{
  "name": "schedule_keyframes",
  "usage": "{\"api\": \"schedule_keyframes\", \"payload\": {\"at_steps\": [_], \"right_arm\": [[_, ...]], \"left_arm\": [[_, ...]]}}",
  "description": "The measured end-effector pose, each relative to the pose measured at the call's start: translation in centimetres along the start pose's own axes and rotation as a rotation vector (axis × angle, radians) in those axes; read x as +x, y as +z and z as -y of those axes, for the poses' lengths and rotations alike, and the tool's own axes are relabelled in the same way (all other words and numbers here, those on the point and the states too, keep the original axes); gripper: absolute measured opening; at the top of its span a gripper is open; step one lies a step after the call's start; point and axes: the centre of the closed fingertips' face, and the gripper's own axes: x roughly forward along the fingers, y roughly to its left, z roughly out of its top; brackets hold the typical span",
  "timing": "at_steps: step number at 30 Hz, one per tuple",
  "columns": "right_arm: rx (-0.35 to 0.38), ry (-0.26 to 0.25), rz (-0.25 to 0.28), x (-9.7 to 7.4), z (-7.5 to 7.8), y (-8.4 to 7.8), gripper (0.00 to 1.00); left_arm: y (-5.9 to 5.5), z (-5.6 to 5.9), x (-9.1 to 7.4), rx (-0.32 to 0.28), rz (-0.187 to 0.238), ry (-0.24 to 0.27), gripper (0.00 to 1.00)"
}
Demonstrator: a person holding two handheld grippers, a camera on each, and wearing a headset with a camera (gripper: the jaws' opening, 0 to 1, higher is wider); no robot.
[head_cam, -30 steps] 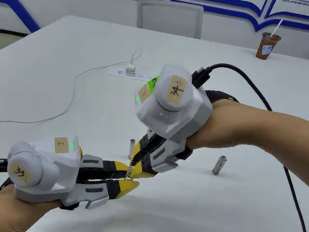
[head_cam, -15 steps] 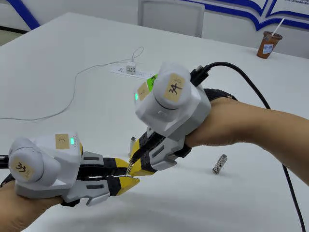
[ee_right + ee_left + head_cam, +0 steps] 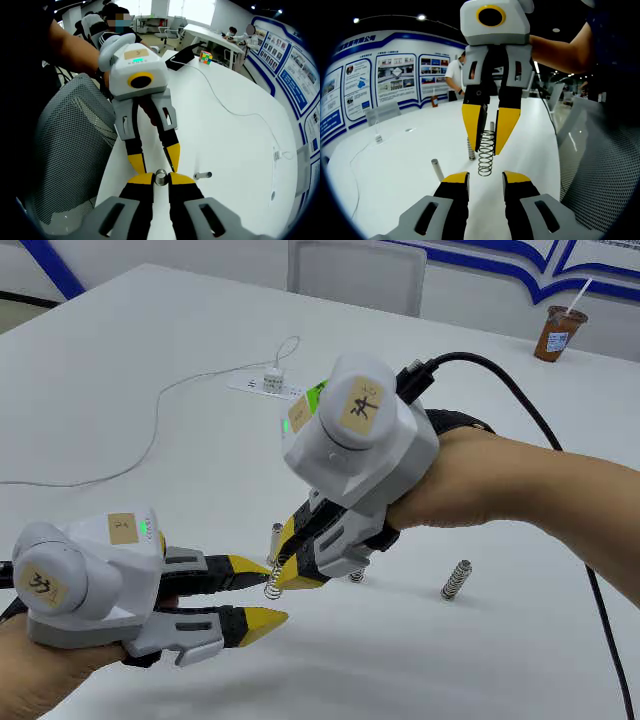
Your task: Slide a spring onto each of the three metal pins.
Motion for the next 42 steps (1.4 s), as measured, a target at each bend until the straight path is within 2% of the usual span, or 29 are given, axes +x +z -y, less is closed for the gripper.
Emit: {"api": "schedule_keyframes", "payload": {"at_steps": [12,23,28,29,34,42], "right_arm": [[0.005,-0.043,-0.024,-1.2,2.8,-0.2,0.12],[0.016,-0.071,-0.061,-1.2,6.2,-0.5,0.12],[0.018,-0.071,-0.081,-0.9,6.9,-0.6,0.12],[0.018,-0.070,-0.085,-0.6,7.6,-0.7,0.12],[0.024,-0.061,-0.097,-0.1,8.0,-0.7,0.12],[0.036,-0.045,-0.113,0.6,8.0,-1.1,0.12]], "left_arm": [[-0.4,-1.0,-1.0,-0.056,-0.002,0.056,0.45],[-0.6,-1.3,-1.3,-0.074,-0.001,0.073,0.54],[-0.5,-1.3,-1.3,-0.079,0.000,0.078,0.56],[-0.5,-1.3,-1.3,-0.083,0.001,0.078,0.57],[-0.7,-1.3,-1.3,-0.090,0.001,0.084,0.61],[-0.7,-1.6,-1.5,-0.096,0.003,0.092,0.62]]}}
